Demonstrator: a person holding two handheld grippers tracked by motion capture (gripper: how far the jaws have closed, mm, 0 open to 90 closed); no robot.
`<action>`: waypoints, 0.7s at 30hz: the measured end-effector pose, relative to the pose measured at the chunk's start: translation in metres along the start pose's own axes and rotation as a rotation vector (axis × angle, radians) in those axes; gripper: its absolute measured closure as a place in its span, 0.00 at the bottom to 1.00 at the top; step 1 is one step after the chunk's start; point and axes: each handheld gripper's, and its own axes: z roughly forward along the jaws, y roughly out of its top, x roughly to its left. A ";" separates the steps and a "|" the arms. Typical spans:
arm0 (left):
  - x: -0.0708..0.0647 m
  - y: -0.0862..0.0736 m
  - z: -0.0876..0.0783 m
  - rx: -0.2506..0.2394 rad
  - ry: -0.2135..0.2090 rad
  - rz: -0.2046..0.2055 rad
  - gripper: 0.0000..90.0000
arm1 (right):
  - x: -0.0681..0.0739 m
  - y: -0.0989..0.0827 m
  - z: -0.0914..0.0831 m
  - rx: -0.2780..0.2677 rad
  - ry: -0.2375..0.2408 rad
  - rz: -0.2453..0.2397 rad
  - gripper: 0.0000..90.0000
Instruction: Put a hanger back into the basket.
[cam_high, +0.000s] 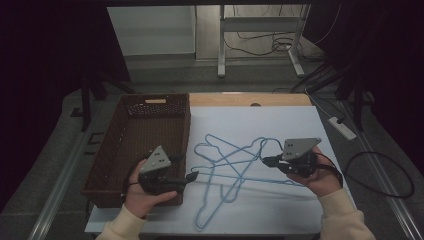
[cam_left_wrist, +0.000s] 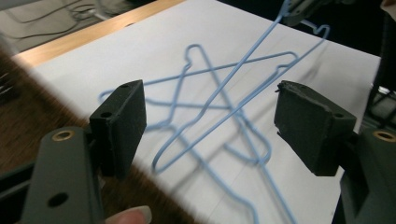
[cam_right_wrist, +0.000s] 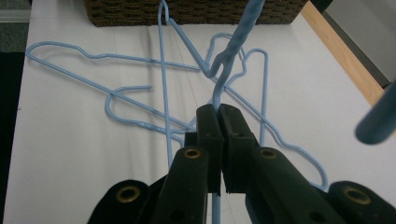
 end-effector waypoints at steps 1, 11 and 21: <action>-0.001 0.006 0.005 0.007 -0.016 0.010 0.31 | 0.000 0.001 -0.001 0.003 0.003 0.001 0.98; -0.017 0.042 0.066 0.122 -0.174 0.051 0.31 | 0.002 0.002 -0.006 0.011 0.016 -0.007 0.98; -0.028 0.054 0.110 0.230 -0.210 0.124 0.35 | 0.002 0.004 -0.008 0.011 0.028 -0.014 0.98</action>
